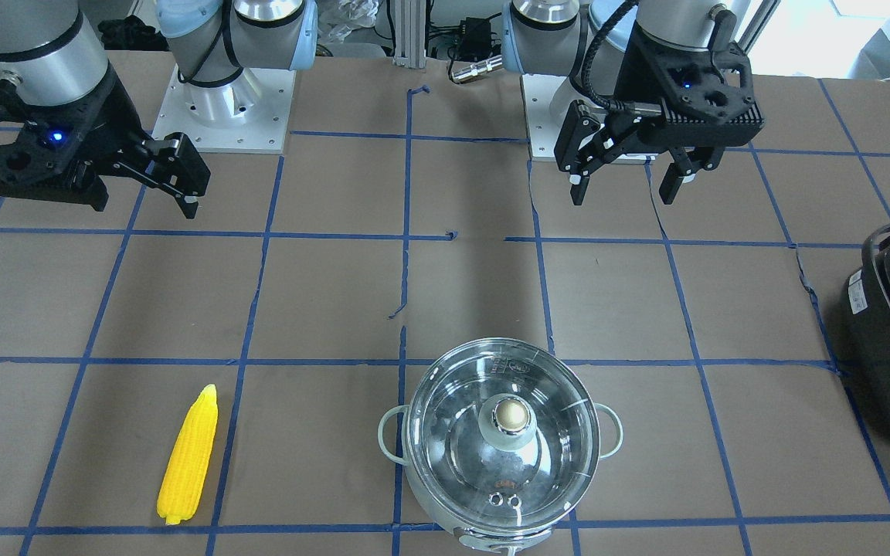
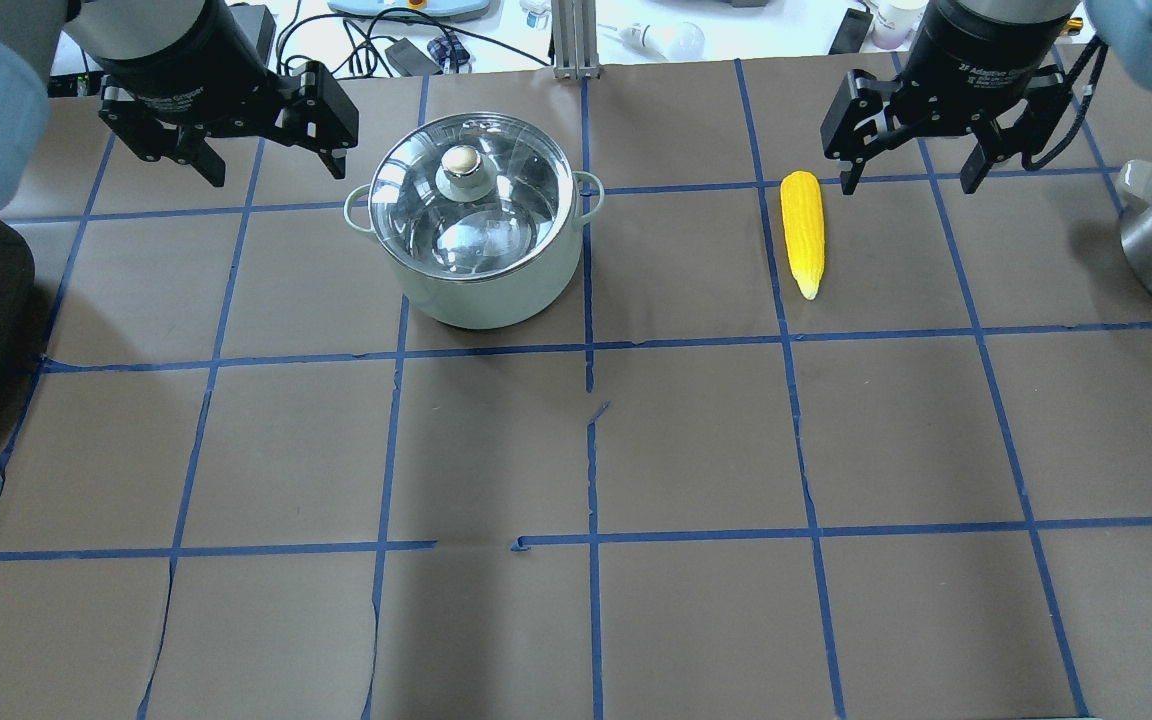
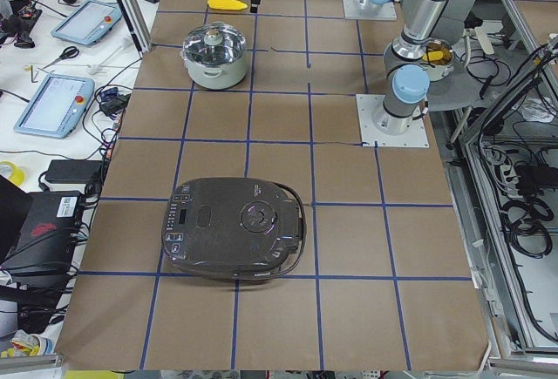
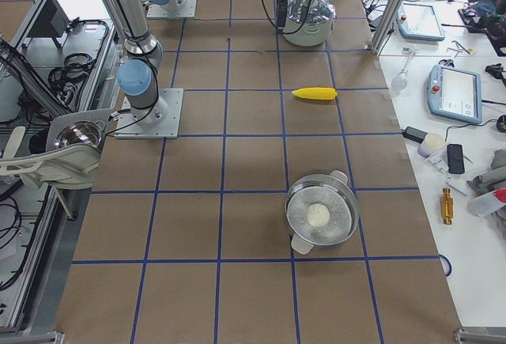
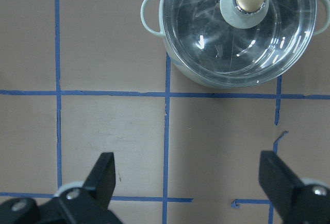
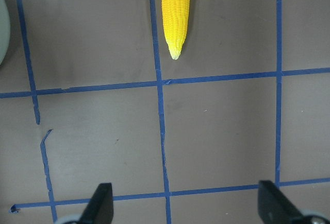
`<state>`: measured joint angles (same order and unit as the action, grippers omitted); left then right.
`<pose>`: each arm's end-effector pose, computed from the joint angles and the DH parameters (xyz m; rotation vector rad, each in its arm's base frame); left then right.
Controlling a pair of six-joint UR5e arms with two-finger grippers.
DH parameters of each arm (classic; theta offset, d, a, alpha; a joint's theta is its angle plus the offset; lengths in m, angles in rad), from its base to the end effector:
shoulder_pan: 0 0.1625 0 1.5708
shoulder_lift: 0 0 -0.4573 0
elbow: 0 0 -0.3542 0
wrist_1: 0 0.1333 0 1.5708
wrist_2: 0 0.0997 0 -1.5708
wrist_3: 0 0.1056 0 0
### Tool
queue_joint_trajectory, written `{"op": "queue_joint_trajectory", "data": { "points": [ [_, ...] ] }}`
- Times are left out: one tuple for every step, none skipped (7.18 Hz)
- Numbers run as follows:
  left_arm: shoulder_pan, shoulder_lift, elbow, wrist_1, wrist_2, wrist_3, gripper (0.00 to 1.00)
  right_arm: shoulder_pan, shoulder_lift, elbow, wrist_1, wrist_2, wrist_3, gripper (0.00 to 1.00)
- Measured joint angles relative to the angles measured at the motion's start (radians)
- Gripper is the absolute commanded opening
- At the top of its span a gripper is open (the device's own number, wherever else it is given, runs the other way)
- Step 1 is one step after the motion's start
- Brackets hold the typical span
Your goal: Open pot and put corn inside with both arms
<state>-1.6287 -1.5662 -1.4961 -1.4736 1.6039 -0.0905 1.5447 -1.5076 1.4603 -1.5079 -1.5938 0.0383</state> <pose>-0.1567 -0.4594 0.5615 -0.0552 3.1089 -0.2782 0.1183 -0.4840 0.5285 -0.1001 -3.1168 -0.0241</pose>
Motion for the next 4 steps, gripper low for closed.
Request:
{"op": "queue_joint_trajectory", "data": {
  "points": [
    [0.000, -0.002, 0.000, 0.000, 0.000, -0.001, 1.00, 0.001, 0.001, 0.000, 0.000, 0.000, -0.001, 1.00],
    [0.000, -0.012, 0.009, -0.007, 0.000, -0.011, 1.00, 0.002, 0.005, 0.000, -0.002, 0.000, -0.001, 1.00],
    [-0.003, -0.038, 0.042, -0.029, 0.000, -0.038, 0.99, 0.002, 0.015, 0.003, -0.005, -0.001, -0.001, 1.00],
    [-0.016, -0.078, 0.097, -0.045, -0.003, -0.075, 0.99, 0.000, 0.024, 0.009, -0.009, -0.002, 0.000, 1.00]
  ]
}}
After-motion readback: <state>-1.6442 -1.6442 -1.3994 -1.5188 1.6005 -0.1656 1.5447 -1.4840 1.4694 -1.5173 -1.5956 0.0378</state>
